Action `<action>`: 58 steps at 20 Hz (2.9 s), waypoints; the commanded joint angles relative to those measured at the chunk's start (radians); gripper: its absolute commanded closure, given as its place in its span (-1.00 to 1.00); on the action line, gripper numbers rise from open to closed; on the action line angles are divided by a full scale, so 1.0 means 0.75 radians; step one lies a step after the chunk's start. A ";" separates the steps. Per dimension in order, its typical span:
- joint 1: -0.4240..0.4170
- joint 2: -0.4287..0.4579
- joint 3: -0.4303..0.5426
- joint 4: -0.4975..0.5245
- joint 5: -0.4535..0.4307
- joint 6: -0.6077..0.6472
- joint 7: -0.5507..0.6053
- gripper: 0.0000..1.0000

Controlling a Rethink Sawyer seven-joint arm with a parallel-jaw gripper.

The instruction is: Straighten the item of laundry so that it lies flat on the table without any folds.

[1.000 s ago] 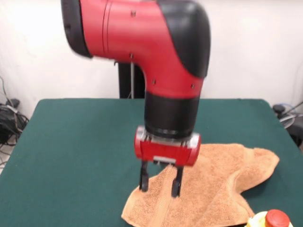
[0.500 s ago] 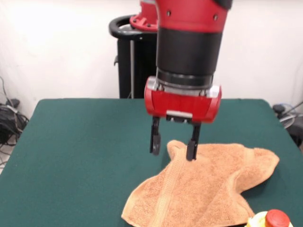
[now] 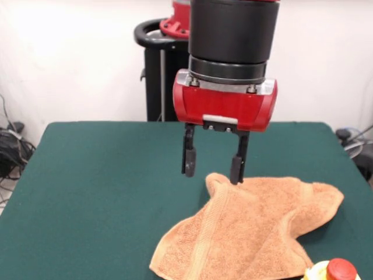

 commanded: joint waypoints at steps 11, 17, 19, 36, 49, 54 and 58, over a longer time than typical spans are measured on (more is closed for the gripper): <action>-0.039 0.046 0.015 -0.024 -0.044 0.120 0.064 -1.00; -0.012 0.096 0.009 -0.155 -0.016 0.390 0.121 -1.00; -0.026 0.156 0.035 -0.135 0.020 0.425 0.157 -1.00; -0.010 0.301 0.047 -0.232 0.063 0.553 0.211 -1.00; 0.030 0.394 0.027 -0.326 0.021 0.421 0.198 -1.00; 0.079 0.253 -0.016 -0.236 0.035 0.448 0.251 -1.00; 0.101 0.199 -0.029 -0.196 0.040 0.427 0.271 -1.00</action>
